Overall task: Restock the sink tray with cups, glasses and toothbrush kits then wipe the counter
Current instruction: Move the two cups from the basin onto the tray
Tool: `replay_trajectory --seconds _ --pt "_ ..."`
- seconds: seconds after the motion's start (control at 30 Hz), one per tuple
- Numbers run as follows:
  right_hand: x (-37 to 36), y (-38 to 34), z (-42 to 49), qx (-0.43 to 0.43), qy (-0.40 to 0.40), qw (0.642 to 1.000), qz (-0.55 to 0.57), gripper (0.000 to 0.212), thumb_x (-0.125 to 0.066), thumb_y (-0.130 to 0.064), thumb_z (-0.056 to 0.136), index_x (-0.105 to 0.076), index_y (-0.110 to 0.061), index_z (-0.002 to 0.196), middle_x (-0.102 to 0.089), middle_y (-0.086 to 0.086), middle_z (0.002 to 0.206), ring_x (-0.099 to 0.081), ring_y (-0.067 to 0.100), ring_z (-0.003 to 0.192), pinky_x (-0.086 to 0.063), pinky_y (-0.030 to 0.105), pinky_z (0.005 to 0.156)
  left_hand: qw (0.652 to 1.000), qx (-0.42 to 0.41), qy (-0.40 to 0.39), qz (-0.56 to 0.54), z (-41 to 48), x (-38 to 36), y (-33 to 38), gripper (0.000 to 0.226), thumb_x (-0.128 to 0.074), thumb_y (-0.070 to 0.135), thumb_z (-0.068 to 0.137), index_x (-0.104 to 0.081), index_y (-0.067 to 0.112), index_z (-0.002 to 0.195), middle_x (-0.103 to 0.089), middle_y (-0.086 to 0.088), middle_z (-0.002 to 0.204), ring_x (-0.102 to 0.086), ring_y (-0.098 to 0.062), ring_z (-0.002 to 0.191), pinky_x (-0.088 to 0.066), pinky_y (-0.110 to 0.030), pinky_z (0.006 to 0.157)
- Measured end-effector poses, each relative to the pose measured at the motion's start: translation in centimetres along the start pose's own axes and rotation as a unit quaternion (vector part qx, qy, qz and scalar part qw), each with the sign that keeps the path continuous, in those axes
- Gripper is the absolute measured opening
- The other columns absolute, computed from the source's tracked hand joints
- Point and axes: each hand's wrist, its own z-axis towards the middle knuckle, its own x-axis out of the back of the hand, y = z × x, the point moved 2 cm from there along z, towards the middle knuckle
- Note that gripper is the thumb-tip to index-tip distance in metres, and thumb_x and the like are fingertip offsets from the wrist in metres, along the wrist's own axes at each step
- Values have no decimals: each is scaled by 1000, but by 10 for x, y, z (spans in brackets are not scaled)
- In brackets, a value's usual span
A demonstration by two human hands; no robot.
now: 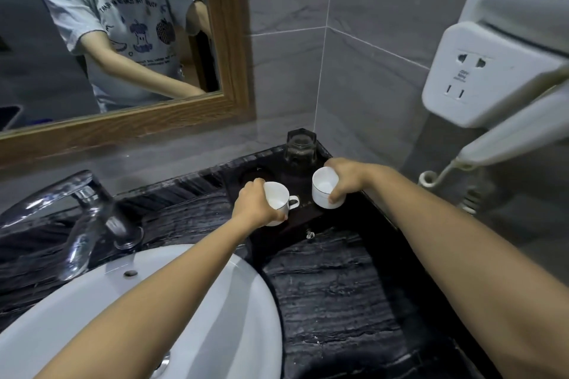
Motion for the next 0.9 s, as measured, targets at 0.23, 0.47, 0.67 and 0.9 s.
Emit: replay_trajectory --seconds 0.23,0.47,0.67,0.9 --pt "0 6 10 1 -1 1000 8 73 -81 -23 65 -44 -10 126 -49 10 128 -52 27 113 -48 41 96 1000 17 19 7 6 -10 9 83 -81 38 60 -39 7 125 -46 -12 129 -44 -30 120 -47 -42 91" --pt "-6 7 19 6 25 1000 -1 71 -80 -30 68 -45 -6 125 -48 13 132 -49 29 118 -45 37 97 999 17 39 11 7 -13 12 85 -83 37 60 -38 5 125 -45 -14 129 -41 -30 121 -43 -41 93" --pt "-6 8 20 7 21 1000 1 77 -79 -38 69 -43 -7 129 -46 13 135 -48 29 120 -43 36 98 999 10 39 8 8 -13 13 84 -82 37 60 -39 4 124 -45 -15 129 -41 -31 121 -42 -42 93" --pt "-6 9 19 -6 7 1000 -5 89 -77 -44 70 -33 -8 139 -39 12 144 -42 29 128 -38 37 104 1000 3 29 3 9 -16 9 106 -84 39 58 -24 7 139 -37 -15 137 -33 -32 129 -38 -44 100"
